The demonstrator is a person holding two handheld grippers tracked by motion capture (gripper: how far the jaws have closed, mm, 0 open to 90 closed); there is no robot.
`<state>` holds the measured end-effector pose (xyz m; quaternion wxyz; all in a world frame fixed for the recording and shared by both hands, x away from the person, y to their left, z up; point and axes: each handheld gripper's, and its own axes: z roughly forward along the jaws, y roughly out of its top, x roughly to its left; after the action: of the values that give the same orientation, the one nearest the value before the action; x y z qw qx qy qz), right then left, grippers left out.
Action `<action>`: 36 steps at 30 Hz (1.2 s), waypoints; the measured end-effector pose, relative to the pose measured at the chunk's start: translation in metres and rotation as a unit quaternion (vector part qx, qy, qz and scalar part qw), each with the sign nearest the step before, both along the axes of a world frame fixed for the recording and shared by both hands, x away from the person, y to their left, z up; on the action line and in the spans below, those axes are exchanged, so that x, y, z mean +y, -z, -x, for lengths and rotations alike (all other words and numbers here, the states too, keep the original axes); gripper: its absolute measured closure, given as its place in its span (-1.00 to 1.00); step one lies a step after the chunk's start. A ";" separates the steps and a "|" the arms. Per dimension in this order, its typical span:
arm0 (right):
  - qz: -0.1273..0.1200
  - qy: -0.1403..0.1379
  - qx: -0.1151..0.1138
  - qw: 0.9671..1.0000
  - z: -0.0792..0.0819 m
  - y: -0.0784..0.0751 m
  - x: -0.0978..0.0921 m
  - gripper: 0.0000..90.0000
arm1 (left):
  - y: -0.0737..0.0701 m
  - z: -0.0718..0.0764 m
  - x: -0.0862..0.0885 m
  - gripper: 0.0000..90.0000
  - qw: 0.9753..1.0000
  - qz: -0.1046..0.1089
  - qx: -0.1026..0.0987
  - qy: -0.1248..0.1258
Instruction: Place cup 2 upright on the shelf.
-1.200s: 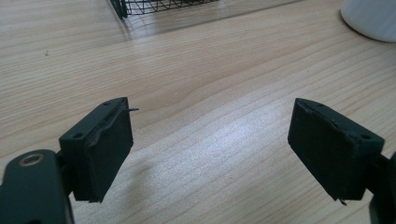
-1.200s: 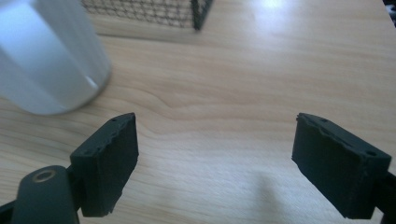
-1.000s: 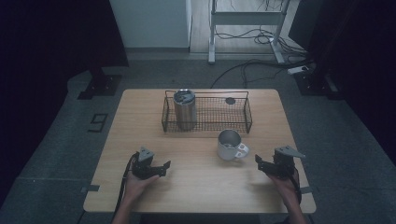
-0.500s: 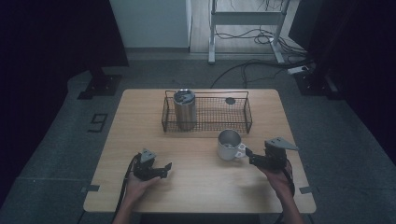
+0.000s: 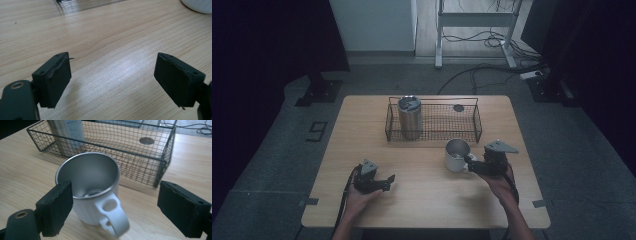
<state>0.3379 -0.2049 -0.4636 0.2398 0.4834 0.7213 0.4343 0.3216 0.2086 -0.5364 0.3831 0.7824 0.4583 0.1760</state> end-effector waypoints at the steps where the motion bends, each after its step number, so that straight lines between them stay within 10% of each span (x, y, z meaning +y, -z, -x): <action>1: 0.001 -0.002 0.002 1.000 -0.002 0.000 0.002 -0.72 | 0.000 0.000 0.000 -0.68 1.000 0.000 0.000 0.000; 36: 0.043 -0.029 0.062 0.997 -0.033 0.024 0.048 -0.97 | 0.007 -0.001 -0.003 -0.68 1.000 -0.008 0.013 0.007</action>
<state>0.3714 -0.1572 -0.4875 0.2021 0.4774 0.7668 0.3786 0.3227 0.2059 -0.5436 0.3724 0.7906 0.4567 0.1668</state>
